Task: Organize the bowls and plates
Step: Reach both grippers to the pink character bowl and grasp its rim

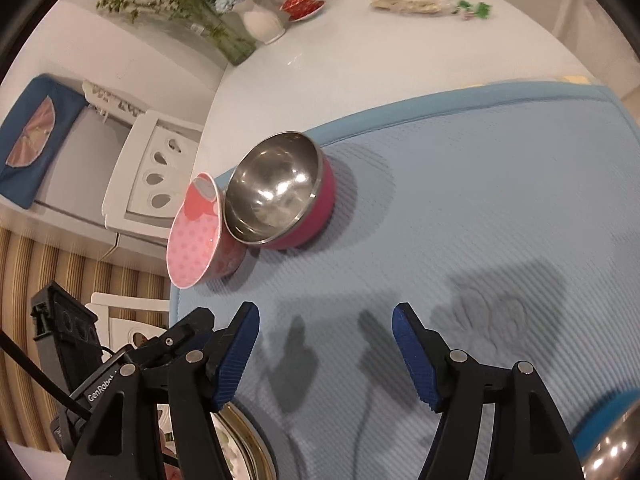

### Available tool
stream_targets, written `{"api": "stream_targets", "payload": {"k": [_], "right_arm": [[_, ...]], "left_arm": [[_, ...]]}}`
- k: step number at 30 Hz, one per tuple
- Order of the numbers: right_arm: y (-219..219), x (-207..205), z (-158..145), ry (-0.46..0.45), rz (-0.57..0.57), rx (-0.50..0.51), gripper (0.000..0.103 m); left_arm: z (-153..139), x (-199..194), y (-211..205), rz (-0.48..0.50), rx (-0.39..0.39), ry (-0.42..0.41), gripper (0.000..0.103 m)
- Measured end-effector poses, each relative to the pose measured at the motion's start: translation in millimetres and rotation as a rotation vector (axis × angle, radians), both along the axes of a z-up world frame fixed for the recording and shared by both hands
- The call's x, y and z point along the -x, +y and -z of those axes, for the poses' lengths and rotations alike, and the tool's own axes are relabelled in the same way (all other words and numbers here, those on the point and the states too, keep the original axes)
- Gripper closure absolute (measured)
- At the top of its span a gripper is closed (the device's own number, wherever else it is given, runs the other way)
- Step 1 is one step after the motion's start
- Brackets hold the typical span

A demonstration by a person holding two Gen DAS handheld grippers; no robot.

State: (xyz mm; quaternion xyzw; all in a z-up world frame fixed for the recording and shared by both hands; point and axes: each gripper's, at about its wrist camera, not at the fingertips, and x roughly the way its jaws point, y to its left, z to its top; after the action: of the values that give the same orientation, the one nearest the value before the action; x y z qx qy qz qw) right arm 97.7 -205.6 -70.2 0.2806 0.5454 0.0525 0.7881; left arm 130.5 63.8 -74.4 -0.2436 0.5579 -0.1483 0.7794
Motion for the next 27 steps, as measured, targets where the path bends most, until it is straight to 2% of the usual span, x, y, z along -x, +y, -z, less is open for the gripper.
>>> {"api": "stream_targets", "payload": {"k": [2, 6, 8, 10, 13, 21, 24, 27], "right_arm": [[9.4, -11.2, 2.1, -0.003, -0.026, -0.004, 0.036], [39.5, -35.9, 12.4, 0.014, -0.081, -0.073, 0.036], [57.6, -49.5, 17.8, 0.018, -0.101, -0.111, 0.036], [77.2, -64.5, 21.5, 0.005, -0.115, -0.127, 0.036], [98.6, -86.1, 28.9, 0.010, -0.134, -0.144, 0.036], [119.0, -118.9, 60.8, 0.073, -0.110, -0.140, 0.036], [125.6, -127.8, 69.5, 0.083, -0.118, -0.091, 0.050], [130.3, -130.1, 78.6, 0.088, -0.143, -0.109, 0.059]], "left_arm": [[-1.5, -4.9, 11.0, -0.024, -0.039, -0.016, 0.049], [-5.8, -21.0, 54.6, -0.123, -0.061, -0.046, 0.049], [-5.5, -38.7, 73.8, -0.150, -0.070, -0.052, 0.042], [-1.2, -63.0, 89.7, -0.160, -0.080, -0.053, 0.041], [9.7, -90.3, 96.1, -0.132, -0.126, -0.039, 0.041], [43.0, -128.8, 89.7, -0.042, -0.126, 0.018, 0.041], [47.7, -137.3, 83.5, 0.002, -0.152, 0.007, 0.042], [50.8, -142.6, 78.6, 0.038, -0.159, -0.007, 0.047]]}}
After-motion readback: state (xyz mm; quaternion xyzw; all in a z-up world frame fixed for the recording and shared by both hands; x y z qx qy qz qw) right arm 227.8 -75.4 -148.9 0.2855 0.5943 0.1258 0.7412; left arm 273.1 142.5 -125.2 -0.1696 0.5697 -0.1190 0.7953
